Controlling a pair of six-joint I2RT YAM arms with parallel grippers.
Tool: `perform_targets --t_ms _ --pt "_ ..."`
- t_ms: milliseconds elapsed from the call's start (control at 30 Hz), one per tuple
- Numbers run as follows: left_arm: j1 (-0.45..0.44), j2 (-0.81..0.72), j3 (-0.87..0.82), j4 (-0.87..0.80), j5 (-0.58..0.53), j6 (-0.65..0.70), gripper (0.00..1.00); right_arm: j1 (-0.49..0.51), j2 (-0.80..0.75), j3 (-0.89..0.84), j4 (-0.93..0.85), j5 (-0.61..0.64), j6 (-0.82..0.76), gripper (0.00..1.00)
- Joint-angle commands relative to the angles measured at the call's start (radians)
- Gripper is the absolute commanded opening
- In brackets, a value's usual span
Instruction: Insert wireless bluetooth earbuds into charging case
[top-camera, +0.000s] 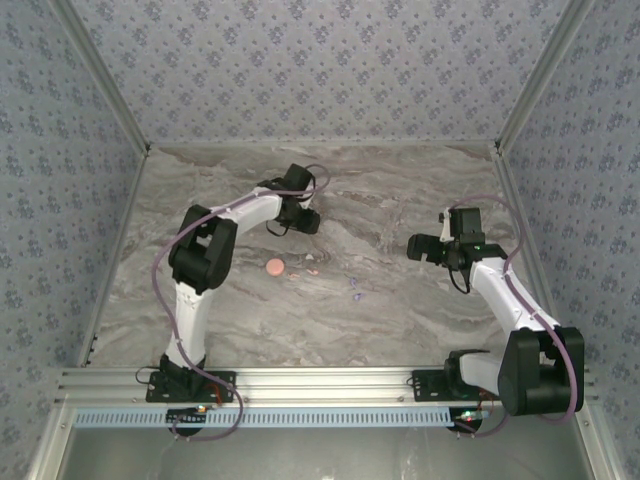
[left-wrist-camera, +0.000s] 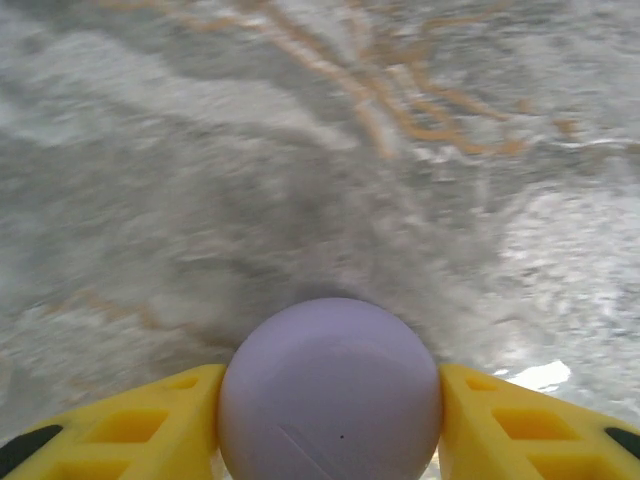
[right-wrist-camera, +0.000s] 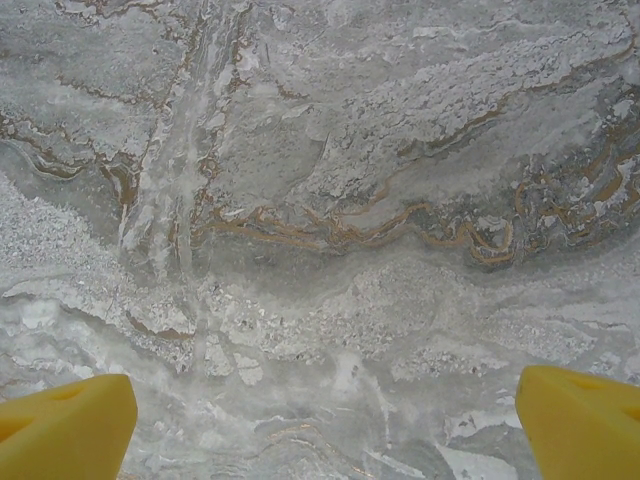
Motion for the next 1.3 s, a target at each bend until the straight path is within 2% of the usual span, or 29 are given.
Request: perform_targets --t_ms 0,233,400,600,900,1267 --pt "-0.043 0.038 0.059 -0.065 0.052 0.085 0.51 0.008 -0.011 0.025 -0.034 0.015 0.015 1.0" --pt "-0.092 0.094 0.138 -0.11 0.081 0.144 0.54 0.009 -0.002 0.021 -0.035 0.007 0.019 1.0" --pt "-0.097 0.098 0.143 -0.119 0.068 0.149 0.66 0.013 0.009 0.024 -0.036 -0.011 0.019 1.0" --pt "-0.097 0.06 0.09 -0.112 0.016 0.159 0.75 0.02 0.026 0.031 -0.033 -0.017 0.02 1.0" --pt "-0.084 0.017 0.02 -0.085 -0.093 0.137 0.73 0.043 0.054 0.043 -0.027 -0.029 0.02 1.0" --pt "-0.052 -0.065 -0.088 -0.031 -0.13 0.115 0.7 0.125 0.182 0.125 -0.03 -0.049 0.013 1.0"
